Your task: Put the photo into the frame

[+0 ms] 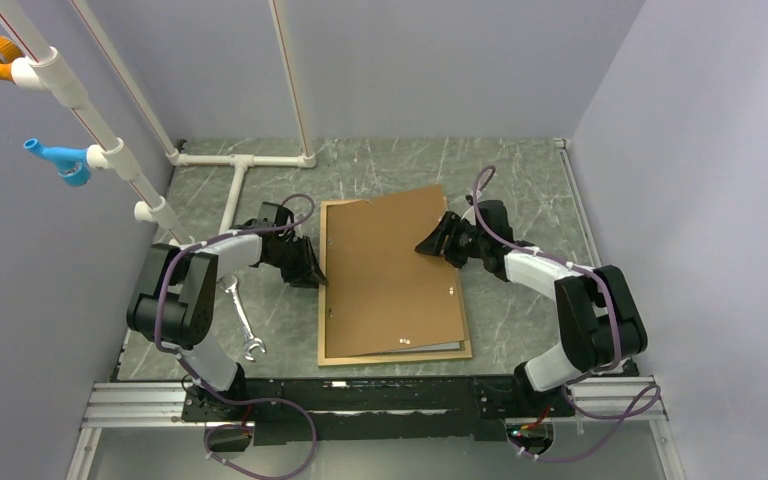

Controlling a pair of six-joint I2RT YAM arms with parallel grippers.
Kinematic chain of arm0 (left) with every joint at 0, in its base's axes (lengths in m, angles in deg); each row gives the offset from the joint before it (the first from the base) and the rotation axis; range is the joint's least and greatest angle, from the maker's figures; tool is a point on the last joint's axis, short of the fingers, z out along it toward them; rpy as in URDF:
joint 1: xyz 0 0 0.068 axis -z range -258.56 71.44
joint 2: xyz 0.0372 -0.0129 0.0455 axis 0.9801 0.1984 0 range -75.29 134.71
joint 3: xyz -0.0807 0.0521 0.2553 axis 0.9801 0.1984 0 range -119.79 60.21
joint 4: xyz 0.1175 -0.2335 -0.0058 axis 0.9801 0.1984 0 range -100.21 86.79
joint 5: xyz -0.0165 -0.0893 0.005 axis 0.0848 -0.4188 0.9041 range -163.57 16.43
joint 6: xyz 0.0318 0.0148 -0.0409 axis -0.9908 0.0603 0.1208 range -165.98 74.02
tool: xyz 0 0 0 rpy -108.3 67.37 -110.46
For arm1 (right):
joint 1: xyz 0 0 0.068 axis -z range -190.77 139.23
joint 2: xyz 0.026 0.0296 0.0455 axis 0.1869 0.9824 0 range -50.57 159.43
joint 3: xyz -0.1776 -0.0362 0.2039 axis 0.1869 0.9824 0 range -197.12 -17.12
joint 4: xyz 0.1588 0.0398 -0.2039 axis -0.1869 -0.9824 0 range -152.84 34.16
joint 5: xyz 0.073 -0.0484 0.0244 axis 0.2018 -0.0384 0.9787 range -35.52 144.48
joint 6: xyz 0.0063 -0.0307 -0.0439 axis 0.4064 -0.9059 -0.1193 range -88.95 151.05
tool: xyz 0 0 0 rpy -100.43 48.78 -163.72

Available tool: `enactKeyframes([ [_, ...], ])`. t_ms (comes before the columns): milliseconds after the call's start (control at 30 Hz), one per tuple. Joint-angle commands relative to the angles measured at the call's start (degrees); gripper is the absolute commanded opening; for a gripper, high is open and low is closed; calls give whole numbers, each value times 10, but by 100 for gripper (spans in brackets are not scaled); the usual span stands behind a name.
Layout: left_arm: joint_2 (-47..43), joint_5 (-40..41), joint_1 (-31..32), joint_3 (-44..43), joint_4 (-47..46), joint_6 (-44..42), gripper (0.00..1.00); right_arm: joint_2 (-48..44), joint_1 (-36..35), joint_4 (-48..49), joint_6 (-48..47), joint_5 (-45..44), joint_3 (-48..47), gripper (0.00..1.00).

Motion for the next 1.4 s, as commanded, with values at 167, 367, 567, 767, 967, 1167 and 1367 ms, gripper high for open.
enactKeyframes([
  [167,9,40,7,-11,13,-20,34,12,-27,-73,-72,-12,-54,73],
  [367,8,42,7,-9,14,-21,35,29,-45,-146,-97,-55,-89,90],
  [567,6,46,7,-9,19,-23,35,40,-66,-222,-114,-130,-126,100],
  [767,7,47,7,-9,19,-23,35,46,-88,-307,-130,-214,-168,100],
  [967,6,51,7,-10,23,-26,36,63,-98,-361,-140,-285,-194,100],
  [1167,-6,60,7,-12,32,-29,42,65,-103,-375,-143,-297,-207,100],
  [1367,-32,81,7,-21,51,-45,55,53,-102,-385,-145,-299,-211,100],
])
